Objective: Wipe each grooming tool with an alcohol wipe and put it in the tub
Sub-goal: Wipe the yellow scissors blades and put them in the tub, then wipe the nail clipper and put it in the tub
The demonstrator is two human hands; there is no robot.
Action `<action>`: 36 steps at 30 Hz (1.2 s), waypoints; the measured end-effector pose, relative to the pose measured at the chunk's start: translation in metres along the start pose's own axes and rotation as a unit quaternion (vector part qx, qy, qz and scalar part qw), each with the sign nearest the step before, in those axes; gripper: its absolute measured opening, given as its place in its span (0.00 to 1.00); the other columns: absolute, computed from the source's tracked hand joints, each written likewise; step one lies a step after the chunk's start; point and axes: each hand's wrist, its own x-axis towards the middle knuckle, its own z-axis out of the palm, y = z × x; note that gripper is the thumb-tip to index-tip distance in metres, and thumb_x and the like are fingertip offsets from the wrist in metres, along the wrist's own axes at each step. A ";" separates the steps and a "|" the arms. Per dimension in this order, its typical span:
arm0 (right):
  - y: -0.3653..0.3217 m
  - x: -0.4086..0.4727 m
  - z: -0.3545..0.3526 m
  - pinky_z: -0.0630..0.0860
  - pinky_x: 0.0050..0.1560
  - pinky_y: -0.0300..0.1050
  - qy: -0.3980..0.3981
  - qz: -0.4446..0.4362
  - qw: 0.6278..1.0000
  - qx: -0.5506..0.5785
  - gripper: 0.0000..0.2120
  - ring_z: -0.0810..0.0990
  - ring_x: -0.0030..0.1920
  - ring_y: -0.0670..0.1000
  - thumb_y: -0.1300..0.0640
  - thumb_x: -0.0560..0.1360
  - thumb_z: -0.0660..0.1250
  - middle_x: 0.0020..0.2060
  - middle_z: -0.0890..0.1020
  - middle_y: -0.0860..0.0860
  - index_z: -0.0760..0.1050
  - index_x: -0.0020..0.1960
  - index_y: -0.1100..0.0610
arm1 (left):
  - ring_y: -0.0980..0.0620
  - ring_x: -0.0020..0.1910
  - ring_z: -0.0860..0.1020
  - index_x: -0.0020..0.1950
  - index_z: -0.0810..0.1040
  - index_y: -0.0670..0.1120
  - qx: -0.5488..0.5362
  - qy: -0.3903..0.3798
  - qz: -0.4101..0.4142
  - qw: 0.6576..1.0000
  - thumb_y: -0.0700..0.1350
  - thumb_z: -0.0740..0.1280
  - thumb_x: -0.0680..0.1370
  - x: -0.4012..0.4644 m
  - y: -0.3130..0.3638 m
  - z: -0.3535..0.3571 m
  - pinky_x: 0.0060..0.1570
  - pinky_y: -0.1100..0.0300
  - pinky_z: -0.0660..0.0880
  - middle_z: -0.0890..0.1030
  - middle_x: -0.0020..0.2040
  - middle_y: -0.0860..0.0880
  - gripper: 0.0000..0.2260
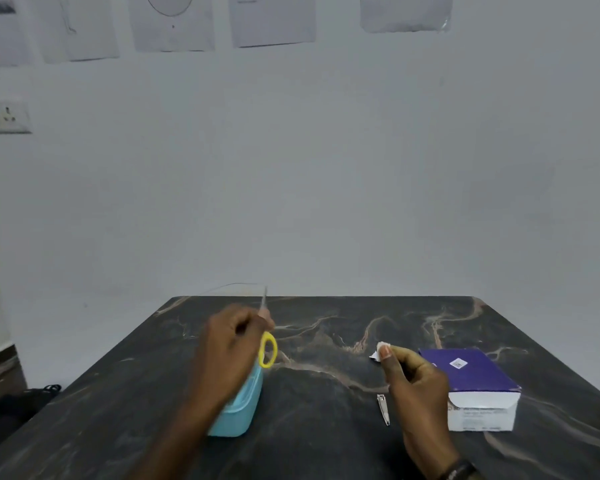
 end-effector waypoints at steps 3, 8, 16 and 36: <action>-0.002 -0.004 0.000 0.74 0.41 0.35 -0.004 -0.002 1.000 0.001 0.03 0.84 0.45 0.47 0.55 0.74 0.71 0.39 0.86 0.48 0.83 0.44 0.53 | 0.58 0.36 0.75 0.26 0.80 0.56 0.174 -0.064 0.037 0.982 0.57 0.61 0.69 0.022 -0.016 -0.030 0.44 0.54 0.72 0.76 0.27 0.54 0.14; -0.002 -0.007 0.001 0.76 0.40 0.38 0.000 -0.001 1.000 0.021 0.04 0.84 0.40 0.49 0.57 0.74 0.71 0.37 0.86 0.50 0.83 0.41 0.52 | 0.45 0.51 0.77 0.27 0.81 0.55 0.399 -0.205 -0.106 0.887 0.56 0.61 0.64 0.036 -0.062 -0.039 0.68 0.36 0.59 0.80 0.30 0.51 0.12; -0.001 -0.007 -0.001 0.75 0.40 0.35 -0.003 0.002 1.000 0.018 0.03 0.84 0.43 0.47 0.56 0.74 0.71 0.38 0.87 0.49 0.83 0.44 0.55 | 0.30 0.74 0.33 0.41 0.81 0.48 0.531 -0.294 -0.163 0.778 0.53 0.67 0.72 0.034 -0.063 -0.014 0.70 0.31 0.43 0.52 0.79 0.41 0.09; -0.009 0.000 -0.009 0.75 0.37 0.31 0.062 -0.016 0.997 0.042 0.05 0.79 0.36 0.43 0.57 0.76 0.69 0.38 0.84 0.52 0.83 0.47 0.56 | 0.53 0.46 0.78 0.45 0.81 0.50 0.285 -0.157 0.156 0.933 0.47 0.67 0.76 -0.039 0.011 0.071 0.44 0.61 0.73 0.80 0.45 0.52 0.03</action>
